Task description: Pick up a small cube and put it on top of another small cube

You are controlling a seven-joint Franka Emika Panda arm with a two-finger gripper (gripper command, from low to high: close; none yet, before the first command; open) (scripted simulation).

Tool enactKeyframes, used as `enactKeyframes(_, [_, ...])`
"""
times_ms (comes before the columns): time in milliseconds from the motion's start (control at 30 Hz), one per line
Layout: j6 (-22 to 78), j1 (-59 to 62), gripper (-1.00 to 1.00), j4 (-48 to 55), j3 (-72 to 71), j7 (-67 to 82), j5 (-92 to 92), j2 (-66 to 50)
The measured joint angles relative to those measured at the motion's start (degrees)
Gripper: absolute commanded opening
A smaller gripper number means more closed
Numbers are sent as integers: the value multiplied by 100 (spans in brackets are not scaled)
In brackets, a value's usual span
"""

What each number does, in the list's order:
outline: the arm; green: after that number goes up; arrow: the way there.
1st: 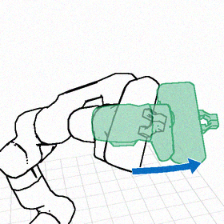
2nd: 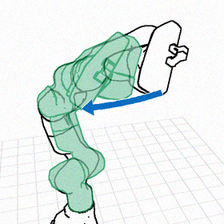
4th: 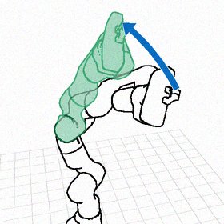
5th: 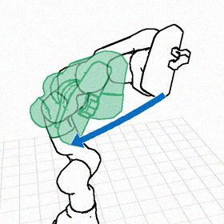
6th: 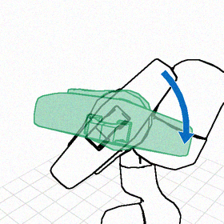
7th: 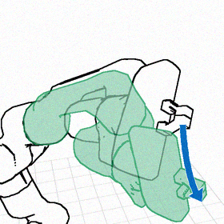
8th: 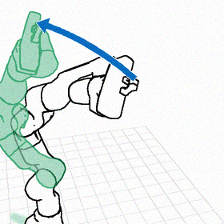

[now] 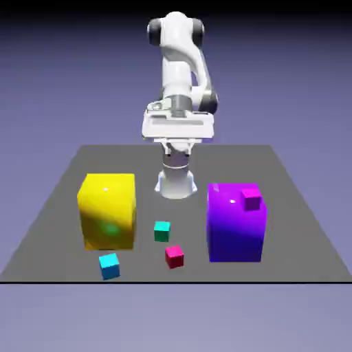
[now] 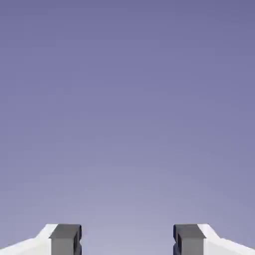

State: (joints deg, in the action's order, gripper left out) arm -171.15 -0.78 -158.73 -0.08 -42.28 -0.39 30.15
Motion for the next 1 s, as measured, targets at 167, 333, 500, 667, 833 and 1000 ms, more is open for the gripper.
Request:
enactKeyframes(167, [1186,-39,0,944,-33,73,-163,-1038])
enactKeyframes(333, [2371,-78,0,1887,-67,146,-326,-2076])
enactKeyframes(500, [3557,-124,0,2831,-100,219,-489,-3115])
enactKeyframes(667, [4743,-157,0,3774,-134,291,-651,-4153])
enactKeyframes(833, [5928,-196,0,4718,-167,364,-814,-5191])
enactKeyframes(1000, [7114,-235,0,5662,-201,437,-977,-6229])
